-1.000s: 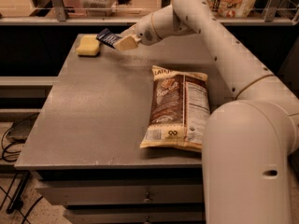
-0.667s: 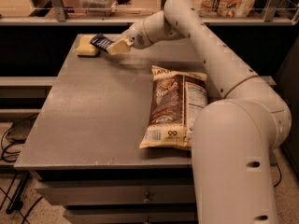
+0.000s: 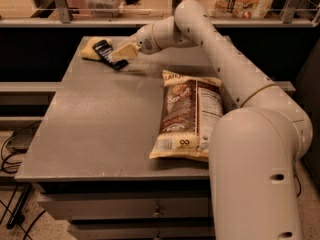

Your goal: Move rxbar blueberry near sponge

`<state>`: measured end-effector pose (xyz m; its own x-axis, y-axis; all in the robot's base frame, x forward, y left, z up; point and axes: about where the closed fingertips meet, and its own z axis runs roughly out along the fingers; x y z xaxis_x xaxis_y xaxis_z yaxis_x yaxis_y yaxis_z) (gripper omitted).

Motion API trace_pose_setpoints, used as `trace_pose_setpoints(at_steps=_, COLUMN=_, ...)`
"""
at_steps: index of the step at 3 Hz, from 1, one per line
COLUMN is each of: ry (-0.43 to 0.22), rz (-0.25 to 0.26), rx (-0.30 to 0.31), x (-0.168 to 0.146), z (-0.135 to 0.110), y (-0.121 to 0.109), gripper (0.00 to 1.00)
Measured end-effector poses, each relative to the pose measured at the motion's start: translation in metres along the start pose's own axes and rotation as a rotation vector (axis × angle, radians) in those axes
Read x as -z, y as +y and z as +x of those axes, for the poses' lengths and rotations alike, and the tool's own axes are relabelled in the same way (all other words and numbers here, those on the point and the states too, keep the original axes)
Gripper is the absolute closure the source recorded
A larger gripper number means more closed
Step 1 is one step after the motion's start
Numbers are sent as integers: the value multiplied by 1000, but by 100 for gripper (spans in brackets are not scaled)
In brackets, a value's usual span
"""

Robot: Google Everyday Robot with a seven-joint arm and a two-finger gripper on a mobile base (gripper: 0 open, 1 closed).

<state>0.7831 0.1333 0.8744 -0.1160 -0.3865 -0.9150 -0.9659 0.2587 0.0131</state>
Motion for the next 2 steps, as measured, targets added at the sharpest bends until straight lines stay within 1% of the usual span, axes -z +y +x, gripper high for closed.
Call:
trace_pose_setpoints(at_steps=1, ry=2, rz=-5, rx=0, x=-4, z=1, y=1, gripper=0)
trace_pose_setpoints(at_steps=2, ry=2, rz=-5, rx=0, x=-4, z=1, y=1, gripper=0)
